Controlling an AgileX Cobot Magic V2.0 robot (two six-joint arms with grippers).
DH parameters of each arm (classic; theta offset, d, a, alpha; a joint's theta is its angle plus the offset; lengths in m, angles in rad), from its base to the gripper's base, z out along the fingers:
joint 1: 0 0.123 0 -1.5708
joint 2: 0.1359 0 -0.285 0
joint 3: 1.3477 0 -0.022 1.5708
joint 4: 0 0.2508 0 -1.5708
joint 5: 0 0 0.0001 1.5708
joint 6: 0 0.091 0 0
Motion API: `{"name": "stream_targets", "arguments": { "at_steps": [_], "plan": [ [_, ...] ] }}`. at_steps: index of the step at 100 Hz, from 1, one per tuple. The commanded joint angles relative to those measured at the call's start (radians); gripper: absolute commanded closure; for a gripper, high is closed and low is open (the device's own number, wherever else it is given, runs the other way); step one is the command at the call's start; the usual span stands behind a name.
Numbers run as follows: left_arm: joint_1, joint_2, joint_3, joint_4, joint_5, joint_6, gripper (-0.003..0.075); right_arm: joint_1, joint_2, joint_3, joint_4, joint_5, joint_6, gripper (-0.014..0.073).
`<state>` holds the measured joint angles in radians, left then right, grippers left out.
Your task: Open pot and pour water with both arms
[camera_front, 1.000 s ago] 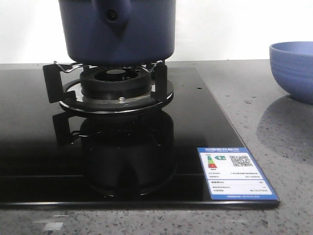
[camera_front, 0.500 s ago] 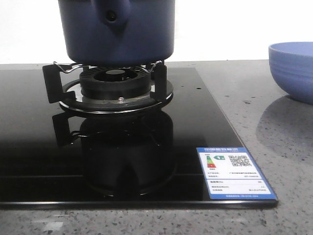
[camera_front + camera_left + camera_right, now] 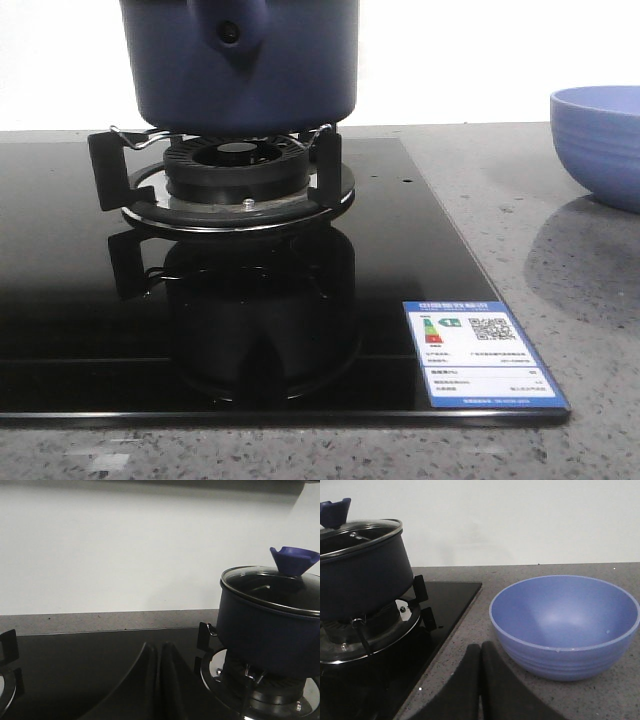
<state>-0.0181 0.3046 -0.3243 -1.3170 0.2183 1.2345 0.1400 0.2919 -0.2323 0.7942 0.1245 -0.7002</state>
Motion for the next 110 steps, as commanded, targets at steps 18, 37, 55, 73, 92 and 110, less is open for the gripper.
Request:
{"name": "stream_targets", "arguments": {
  "at_steps": [18,37,55,73,92,110],
  "plan": [
    [-0.009,0.004,-0.024,-0.03,0.004,-0.003,0.0741,0.001,0.004,-0.016,0.013,-0.055,-0.014,0.0657],
    [-0.009,0.004,-0.024,-0.03,0.004,-0.003,0.0741,0.001,0.004,-0.016,0.013,-0.055,-0.014,0.0657],
    [-0.009,0.004,-0.024,-0.03,0.004,-0.003,0.0741,0.001,0.004,-0.016,0.013,-0.055,-0.014,0.0657],
    [-0.009,0.004,-0.024,-0.03,0.004,-0.003,0.0741,0.001,0.004,-0.016,0.013,-0.055,-0.014,0.0657],
    [-0.005,0.002,-0.021,0.235,-0.065,-0.291,0.0741,0.001,0.004,-0.016,0.013,-0.055,-0.014,0.0657],
    [-0.005,-0.042,0.067,1.059,-0.189,-1.155,0.0741,0.001,0.004,-0.016,0.013,-0.055,-0.014,0.0657]
  ]
}}
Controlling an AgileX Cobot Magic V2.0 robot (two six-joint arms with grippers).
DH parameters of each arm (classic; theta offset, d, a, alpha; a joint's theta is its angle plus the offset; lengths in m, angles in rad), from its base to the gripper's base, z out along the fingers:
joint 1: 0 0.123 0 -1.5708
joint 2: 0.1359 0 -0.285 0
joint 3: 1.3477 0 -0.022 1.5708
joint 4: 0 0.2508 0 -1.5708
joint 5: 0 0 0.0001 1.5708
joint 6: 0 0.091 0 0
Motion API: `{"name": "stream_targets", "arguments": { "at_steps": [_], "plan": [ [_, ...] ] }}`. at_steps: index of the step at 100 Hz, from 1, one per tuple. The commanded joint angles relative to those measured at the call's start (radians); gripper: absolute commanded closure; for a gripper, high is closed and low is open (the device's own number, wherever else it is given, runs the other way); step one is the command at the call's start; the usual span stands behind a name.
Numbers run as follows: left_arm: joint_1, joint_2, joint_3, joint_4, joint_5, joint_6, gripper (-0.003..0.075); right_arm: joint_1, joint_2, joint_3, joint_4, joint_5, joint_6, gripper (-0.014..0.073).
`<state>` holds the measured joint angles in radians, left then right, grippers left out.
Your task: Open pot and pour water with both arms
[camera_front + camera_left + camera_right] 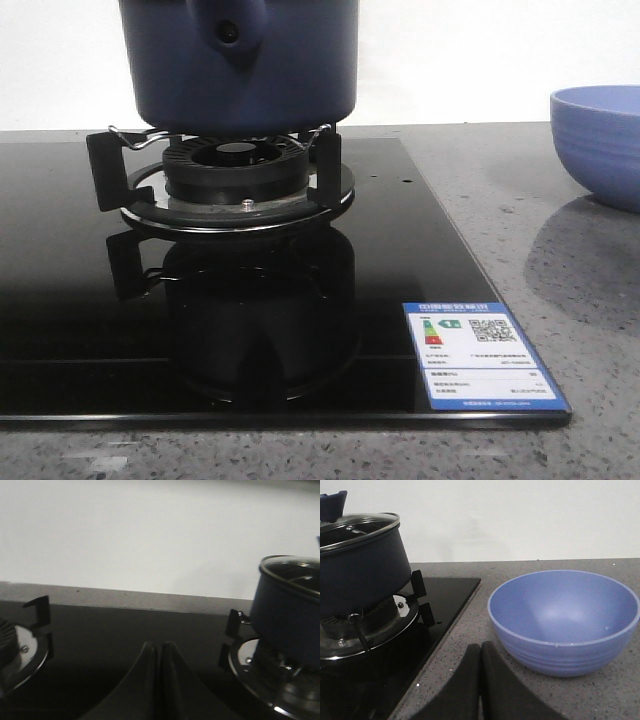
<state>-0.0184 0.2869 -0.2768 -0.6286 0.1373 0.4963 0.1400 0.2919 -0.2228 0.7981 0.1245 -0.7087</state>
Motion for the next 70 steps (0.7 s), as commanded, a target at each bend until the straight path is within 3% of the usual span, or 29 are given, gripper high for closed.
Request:
{"name": "stream_targets", "arguments": {
  "at_steps": [1,7,15,28,70],
  "plan": [
    [-0.005,-0.029,0.032,0.395,-0.119,-0.442,0.0741,0.001,0.004,-0.026,0.01,-0.055,-0.006,0.0657],
    [-0.005,-0.086,0.095,0.528,-0.173,-0.573,0.0741,0.001,0.004,-0.026,0.01,-0.055,-0.006,0.0657],
    [-0.009,-0.17,0.2,0.525,-0.219,-0.577,0.0741,0.001,0.004,-0.026,0.01,-0.055,-0.006,0.0657],
    [-0.011,-0.298,0.291,0.517,-0.187,-0.577,0.0741,0.001,0.004,-0.026,0.01,-0.055,-0.006,0.0657],
    [-0.009,-0.318,0.309,0.509,-0.129,-0.575,0.0741,0.001,0.004,-0.026,0.01,-0.055,-0.006,0.0657]
  ]
}}
